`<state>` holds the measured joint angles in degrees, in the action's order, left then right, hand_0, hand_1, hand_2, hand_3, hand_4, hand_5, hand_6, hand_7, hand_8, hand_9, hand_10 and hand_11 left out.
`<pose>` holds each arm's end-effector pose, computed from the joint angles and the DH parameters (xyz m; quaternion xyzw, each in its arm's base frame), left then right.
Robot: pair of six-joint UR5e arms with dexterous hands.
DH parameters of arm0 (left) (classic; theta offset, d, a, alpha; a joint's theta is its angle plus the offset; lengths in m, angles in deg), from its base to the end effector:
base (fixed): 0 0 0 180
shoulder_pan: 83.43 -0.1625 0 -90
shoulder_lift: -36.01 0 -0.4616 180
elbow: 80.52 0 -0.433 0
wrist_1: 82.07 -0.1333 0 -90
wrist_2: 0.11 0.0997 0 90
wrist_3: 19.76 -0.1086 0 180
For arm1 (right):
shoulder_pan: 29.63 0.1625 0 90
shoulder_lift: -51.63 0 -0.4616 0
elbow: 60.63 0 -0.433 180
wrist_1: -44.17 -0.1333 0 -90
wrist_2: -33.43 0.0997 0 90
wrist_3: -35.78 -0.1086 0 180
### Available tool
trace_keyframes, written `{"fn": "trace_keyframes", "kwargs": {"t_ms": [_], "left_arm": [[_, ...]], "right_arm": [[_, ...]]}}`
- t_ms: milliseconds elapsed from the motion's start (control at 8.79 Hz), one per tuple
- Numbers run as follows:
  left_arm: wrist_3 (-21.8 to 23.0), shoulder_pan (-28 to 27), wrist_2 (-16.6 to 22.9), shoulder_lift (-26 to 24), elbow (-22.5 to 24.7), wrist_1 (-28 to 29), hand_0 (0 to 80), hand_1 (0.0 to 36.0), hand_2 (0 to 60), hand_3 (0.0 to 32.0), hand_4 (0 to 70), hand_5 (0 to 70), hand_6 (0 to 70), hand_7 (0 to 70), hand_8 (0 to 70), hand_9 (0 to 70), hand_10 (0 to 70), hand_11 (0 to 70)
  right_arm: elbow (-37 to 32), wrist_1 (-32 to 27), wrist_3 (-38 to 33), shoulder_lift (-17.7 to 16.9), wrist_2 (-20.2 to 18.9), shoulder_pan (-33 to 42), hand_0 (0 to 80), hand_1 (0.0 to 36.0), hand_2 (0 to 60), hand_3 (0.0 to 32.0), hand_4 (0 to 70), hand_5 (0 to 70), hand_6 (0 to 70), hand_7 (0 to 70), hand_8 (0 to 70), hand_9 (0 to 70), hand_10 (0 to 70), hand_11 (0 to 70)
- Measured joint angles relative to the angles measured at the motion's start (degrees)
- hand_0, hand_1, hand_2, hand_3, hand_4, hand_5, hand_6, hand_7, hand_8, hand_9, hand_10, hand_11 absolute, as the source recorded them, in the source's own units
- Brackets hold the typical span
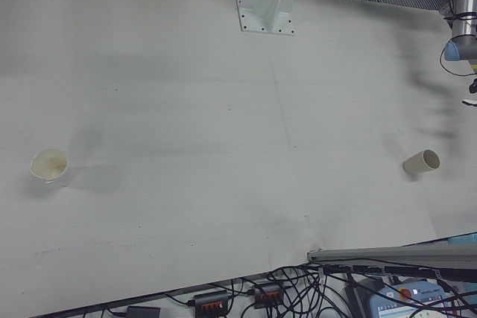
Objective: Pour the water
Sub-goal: 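Reach the left hand toward the beige cup nearest it, then close the left hand fingers around the beige cup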
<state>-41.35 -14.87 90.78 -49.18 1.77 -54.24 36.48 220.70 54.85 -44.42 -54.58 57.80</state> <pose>0.0658 -0.5275 0.7838 -0.0037 0.7950 -0.5621 0.2282 0.1145 -0.5060 0.7043 0.1170 -0.7251 0.6688 0.1148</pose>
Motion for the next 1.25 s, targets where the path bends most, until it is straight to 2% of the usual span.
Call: {"fn": "trace_keyframes", "kwargs": {"t_ms": [228,569,1024,1252], "left_arm": [[-2.47,-3.18,-2.84,-3.84,-4.65,0.98,70.0,19.9,0.0,1.8,7.3,0.0,0.0,5.5,3.2,0.0,0.4,3.5],[-3.04,-10.6,-7.36,-10.55,-8.73,-2.32,75.5,21.4,0.0,0.0,8.7,0.0,0.0,6.1,3.2,0.0,0.0,2.7],[-3.09,-12.46,-8.19,-15.46,-12.41,-4.52,79.1,21.9,0.0,0.0,9.4,0.0,0.2,6.3,3.3,0.0,0.0,2.3],[-3.6,-13.44,-8.25,-17.32,-14.32,-4.76,76.8,21.4,0.0,0.0,9.8,0.0,0.5,7.1,3.4,0.0,0.0,2.3]], "right_arm": [[-0.31,0.03,1.81,0.05,0.09,-1.81,49.9,17.5,8.0,0.0,6.8,16.5,4.4,9.3,1.2,0.5,0.0,1.6],[-2.79,-0.01,3.95,0.24,0.2,-2.83,49.8,17.2,6.5,0.0,4.5,15.1,2.8,7.3,1.0,0.0,0.0,0.3],[-3.58,-0.04,4.2,0.33,0.05,-3.08,49.9,17.6,6.6,0.0,3.6,14.3,1.7,6.5,0.8,0.0,0.0,0.0],[-3.57,-0.05,4.21,0.33,0.04,-3.13,49.7,17.5,7.0,0.0,2.9,13.6,1.3,6.1,0.8,0.0,0.0,0.0]]}}
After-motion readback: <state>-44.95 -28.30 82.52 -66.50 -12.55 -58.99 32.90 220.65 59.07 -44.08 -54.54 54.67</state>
